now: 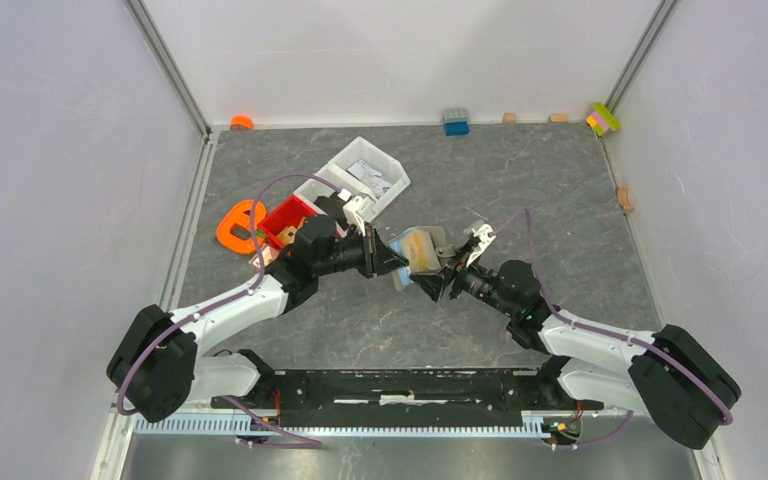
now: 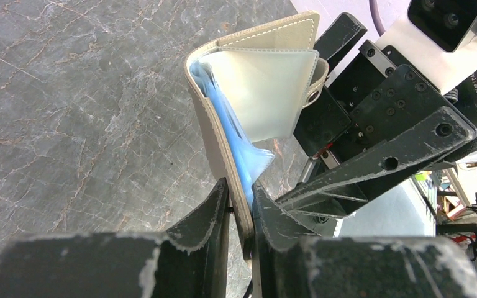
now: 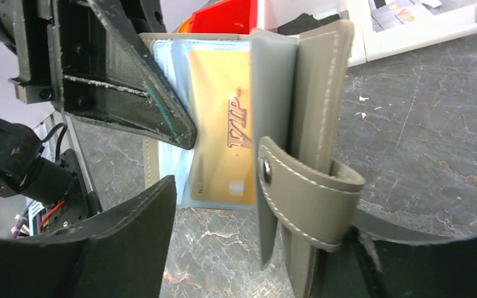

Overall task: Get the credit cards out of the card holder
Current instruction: Remove the credit card from the card holder.

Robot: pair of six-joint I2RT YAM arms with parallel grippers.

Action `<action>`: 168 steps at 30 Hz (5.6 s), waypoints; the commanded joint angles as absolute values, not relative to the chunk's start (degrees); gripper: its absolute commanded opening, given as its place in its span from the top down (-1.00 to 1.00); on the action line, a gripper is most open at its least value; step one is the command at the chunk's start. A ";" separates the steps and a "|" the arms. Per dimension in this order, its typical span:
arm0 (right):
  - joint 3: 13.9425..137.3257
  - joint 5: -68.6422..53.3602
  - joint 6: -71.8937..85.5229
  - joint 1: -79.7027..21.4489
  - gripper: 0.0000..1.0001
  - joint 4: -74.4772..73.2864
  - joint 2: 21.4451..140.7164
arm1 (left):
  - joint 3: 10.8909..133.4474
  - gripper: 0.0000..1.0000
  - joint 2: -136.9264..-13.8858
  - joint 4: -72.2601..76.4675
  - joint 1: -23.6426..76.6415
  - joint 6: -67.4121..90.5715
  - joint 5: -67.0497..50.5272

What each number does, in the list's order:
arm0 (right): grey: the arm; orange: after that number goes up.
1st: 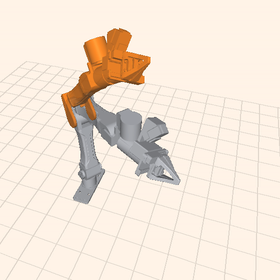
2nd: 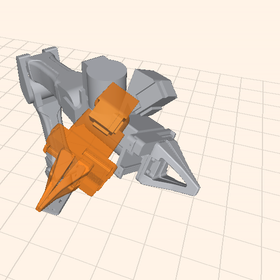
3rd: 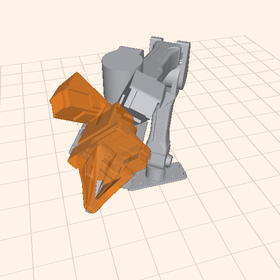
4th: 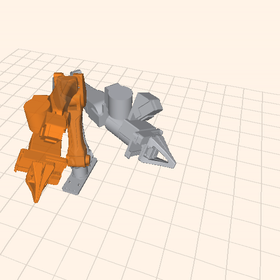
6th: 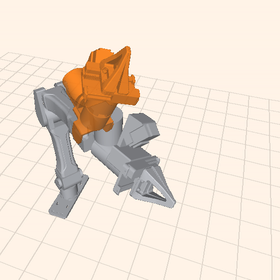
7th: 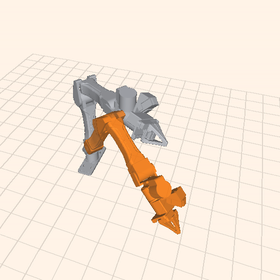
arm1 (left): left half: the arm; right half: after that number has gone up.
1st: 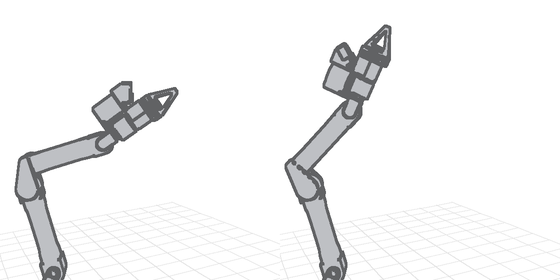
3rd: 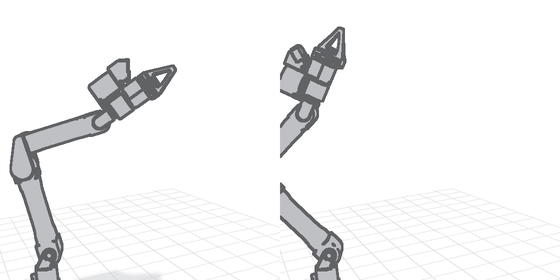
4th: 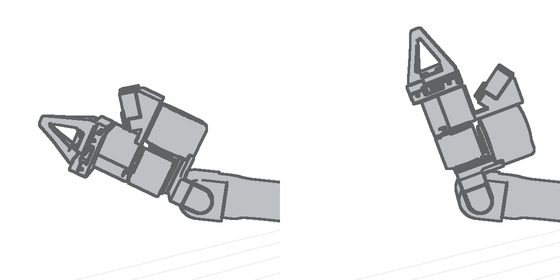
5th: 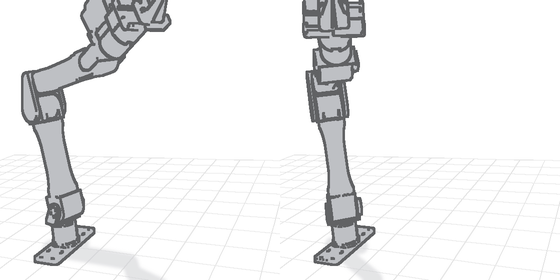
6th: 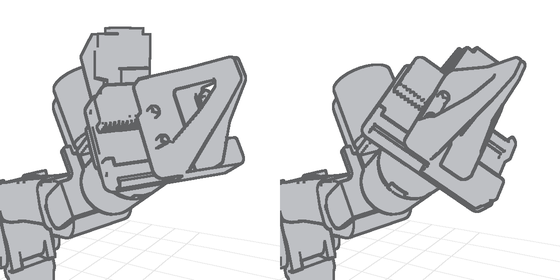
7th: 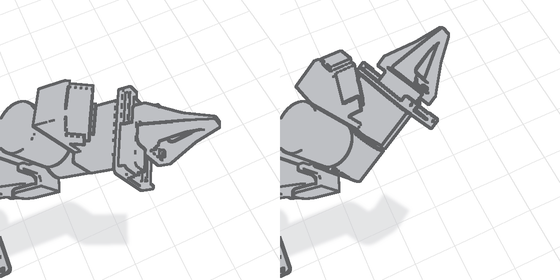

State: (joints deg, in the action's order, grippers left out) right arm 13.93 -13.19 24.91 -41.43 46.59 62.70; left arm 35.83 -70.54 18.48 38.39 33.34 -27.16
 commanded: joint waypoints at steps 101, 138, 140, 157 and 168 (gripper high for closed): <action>11.24 -27.97 44.24 -30.22 1.00 67.49 74.04 | 39.50 0.81 -68.75 7.45 35.65 31.48 -11.95; 15.26 -15.21 31.35 -37.99 1.00 48.39 63.38 | 40.10 0.74 -77.50 20.31 35.53 35.21 -31.42; 15.50 -15.21 31.23 -38.32 1.00 48.17 63.28 | 40.34 0.64 -77.50 19.37 35.52 34.81 -30.54; 19.01 -1.36 29.39 -42.54 1.00 37.21 63.99 | 39.13 -0.52 -77.38 25.66 35.61 36.72 -35.72; 18.60 6.08 32.40 -45.61 1.00 38.40 61.87 | 40.26 -0.93 -80.32 25.93 36.65 36.96 -36.73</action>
